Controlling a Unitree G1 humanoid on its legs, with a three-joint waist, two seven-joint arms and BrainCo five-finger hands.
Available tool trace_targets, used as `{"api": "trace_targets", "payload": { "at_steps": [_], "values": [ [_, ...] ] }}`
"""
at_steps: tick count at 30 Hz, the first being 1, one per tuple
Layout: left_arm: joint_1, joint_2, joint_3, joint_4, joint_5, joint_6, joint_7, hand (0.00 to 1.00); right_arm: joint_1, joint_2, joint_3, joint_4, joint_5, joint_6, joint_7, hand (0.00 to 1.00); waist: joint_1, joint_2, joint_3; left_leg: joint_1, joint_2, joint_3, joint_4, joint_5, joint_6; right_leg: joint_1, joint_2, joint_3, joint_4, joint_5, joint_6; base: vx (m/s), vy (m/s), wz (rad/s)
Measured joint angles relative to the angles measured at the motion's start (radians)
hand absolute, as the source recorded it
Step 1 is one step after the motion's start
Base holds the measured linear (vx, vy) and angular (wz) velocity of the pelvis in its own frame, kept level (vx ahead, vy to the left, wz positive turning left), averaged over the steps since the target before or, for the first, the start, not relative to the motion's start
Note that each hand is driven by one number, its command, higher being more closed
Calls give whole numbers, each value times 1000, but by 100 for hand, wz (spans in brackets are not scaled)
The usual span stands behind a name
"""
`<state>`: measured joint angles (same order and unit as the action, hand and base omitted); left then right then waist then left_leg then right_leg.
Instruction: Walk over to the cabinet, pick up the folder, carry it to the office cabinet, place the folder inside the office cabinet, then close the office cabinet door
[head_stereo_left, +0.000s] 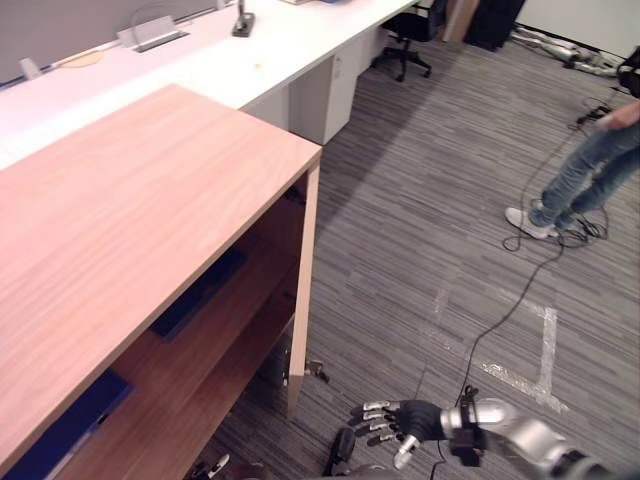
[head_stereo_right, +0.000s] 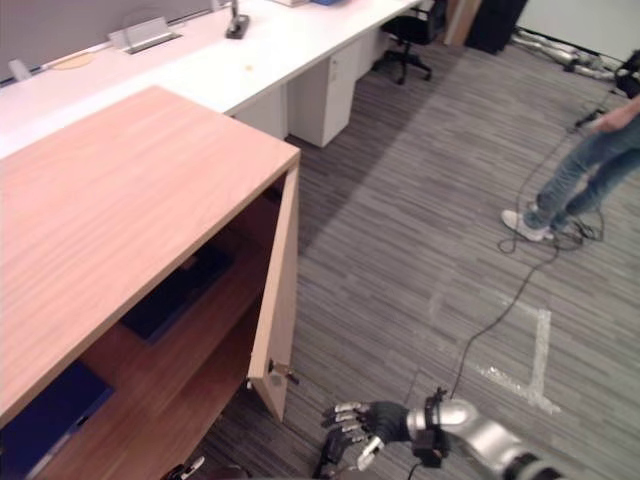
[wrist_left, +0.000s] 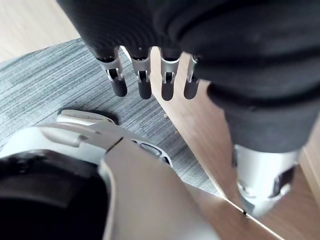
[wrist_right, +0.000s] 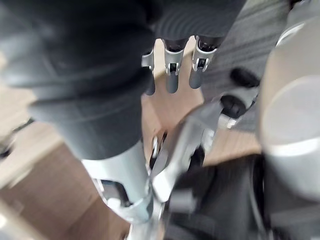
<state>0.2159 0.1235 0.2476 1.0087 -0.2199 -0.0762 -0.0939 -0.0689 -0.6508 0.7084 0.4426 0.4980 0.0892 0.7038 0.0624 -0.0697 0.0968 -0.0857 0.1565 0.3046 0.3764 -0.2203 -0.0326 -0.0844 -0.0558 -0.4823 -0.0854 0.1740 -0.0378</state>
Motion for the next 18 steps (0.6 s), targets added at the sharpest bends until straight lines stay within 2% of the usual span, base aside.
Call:
{"api": "trace_targets", "payload": {
  "at_steps": [2,4,5,6,7,8,10,12,13,15,17,18],
  "values": [
    [-10,-4,-26,3,-37,-2,14,0,-23,204,-138,316,-133,-36,-133,0,6,23,16,-18,62,169,39,-47,63,16,1,-81,0,-18,1,-11,-30,93],
    [-16,-4,-33,14,-52,-1,24,0,-50,324,-252,501,-181,-53,-210,0,11,30,21,-8,103,272,42,-48,67,23,-18,-139,0,-20,3,33,-32,103],
    [-20,-8,-41,21,-56,4,26,0,-67,381,-339,599,-238,-55,-265,0,7,43,29,4,118,326,37,-24,44,38,-32,-189,1,-22,7,54,-20,120],
    [-23,-13,-44,22,-57,6,27,0,-74,407,-392,646,-277,-59,-304,0,6,49,31,5,121,334,27,-10,31,44,-40,-212,1,-22,8,75,31,115],
    [-26,-19,-42,21,-60,9,29,0,-89,454,-517,731,-329,-60,-357,0,16,57,37,17,107,338,-8,23,-20,57,-55,-250,1,-19,18,59,54,79],
    [-25,-20,-40,21,-62,11,31,0,-94,475,-578,759,-344,-60,-391,0,19,56,39,22,91,332,-32,37,-25,62,-66,-263,1,-18,23,59,70,87],
    [-29,-21,-40,21,-59,27,47,0,-73,532,-798,792,-368,-66,-524,0,10,59,34,64,-10,273,-194,115,-17,90,-120,-337,1,-16,44,57,90,92],
    [-40,-24,-47,21,-50,28,57,0,-50,551,-917,791,-360,-70,-587,0,-3,66,29,95,-76,220,-334,189,-9,101,-148,-397,1,-13,63,106,130,100],
    [-45,-22,-49,22,-38,29,63,0,-35,562,-977,790,-338,-69,-614,0,-5,67,29,100,-97,187,-385,220,-3,105,-157,-430,2,-11,71,110,95,93],
    [-46,-21,-49,22,-28,29,66,0,-10,578,-1052,790,-289,-70,-633,0,-7,67,29,100,-117,138,-409,233,5,124,-172,-480,3,-3,85,123,81,84],
    [-46,-20,-59,26,-13,28,66,0,24,583,-1087,788,-264,-73,-633,0,-18,73,25,108,-139,88,-408,232,8,161,-212,-543,51,-19,114,149,125,101],
    [-47,-17,-77,42,-1,27,66,0,46,581,-1091,787,-254,-85,-635,0,-27,83,18,117,-155,56,-407,228,14,174,-276,-586,160,-65,136,207,230,110]
  ]
}}
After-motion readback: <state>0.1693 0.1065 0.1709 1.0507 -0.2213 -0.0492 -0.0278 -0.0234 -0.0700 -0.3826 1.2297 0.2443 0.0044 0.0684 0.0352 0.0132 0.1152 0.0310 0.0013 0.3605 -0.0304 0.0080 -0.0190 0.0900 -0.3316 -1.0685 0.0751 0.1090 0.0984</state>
